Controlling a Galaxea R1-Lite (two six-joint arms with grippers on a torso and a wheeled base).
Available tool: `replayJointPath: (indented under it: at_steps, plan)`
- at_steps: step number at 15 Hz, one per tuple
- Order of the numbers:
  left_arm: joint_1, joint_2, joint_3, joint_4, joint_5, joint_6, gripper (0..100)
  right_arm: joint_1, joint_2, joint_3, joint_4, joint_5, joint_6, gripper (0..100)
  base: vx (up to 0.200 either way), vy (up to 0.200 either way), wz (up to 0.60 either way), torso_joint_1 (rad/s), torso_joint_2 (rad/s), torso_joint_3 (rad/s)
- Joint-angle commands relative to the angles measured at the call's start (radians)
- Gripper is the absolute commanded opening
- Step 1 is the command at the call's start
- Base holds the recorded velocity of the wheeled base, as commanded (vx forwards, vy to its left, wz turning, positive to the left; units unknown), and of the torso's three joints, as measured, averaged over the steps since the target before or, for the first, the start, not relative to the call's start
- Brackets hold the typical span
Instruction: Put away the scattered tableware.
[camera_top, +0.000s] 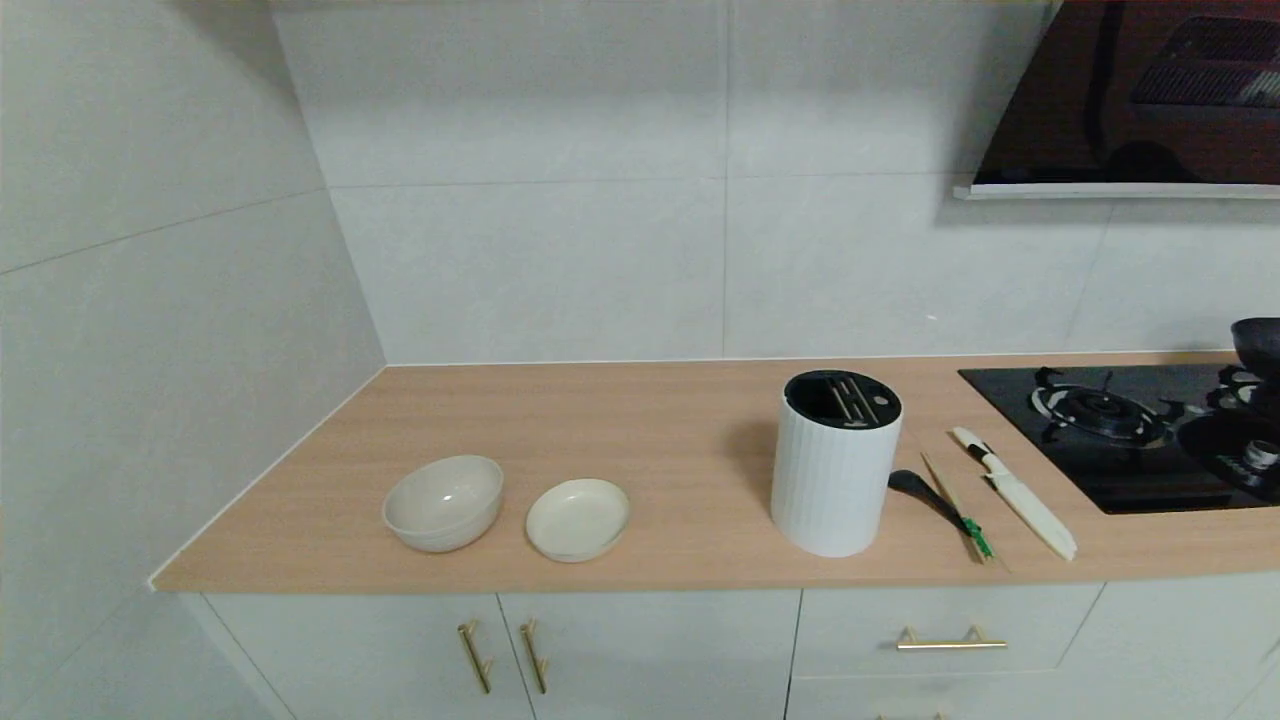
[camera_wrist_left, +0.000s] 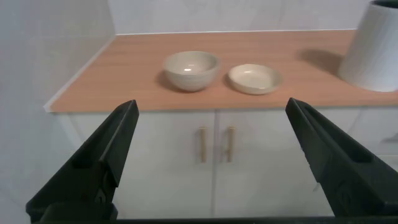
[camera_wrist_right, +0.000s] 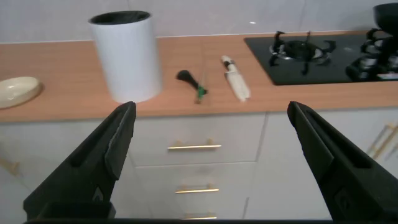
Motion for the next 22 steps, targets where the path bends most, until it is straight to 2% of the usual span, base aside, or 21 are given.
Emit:
replayJointPath:
  at_steps: [1, 18, 22]
  plan:
    - [0.0, 0.0, 0.0, 0.0, 0.0, 0.0, 100, 0.0, 0.0, 0.0, 0.0, 0.0, 0.0, 100, 0.0, 0.2, 0.0, -0.002, 0.0, 0.002]
    - [0.0, 0.0, 0.0, 0.0, 0.0, 0.0, 100, 0.0, 0.0, 0.0, 0.0, 0.0, -0.002, 100, 0.0, 0.2, 0.0, 0.002, 0.0, 0.002]
    - [0.0, 0.0, 0.0, 0.0, 0.0, 0.0, 100, 0.0, 0.0, 0.0, 0.0, 0.0, -0.002, 100, 0.0, 0.0, 0.0, 0.0, 0.0, 0.0]
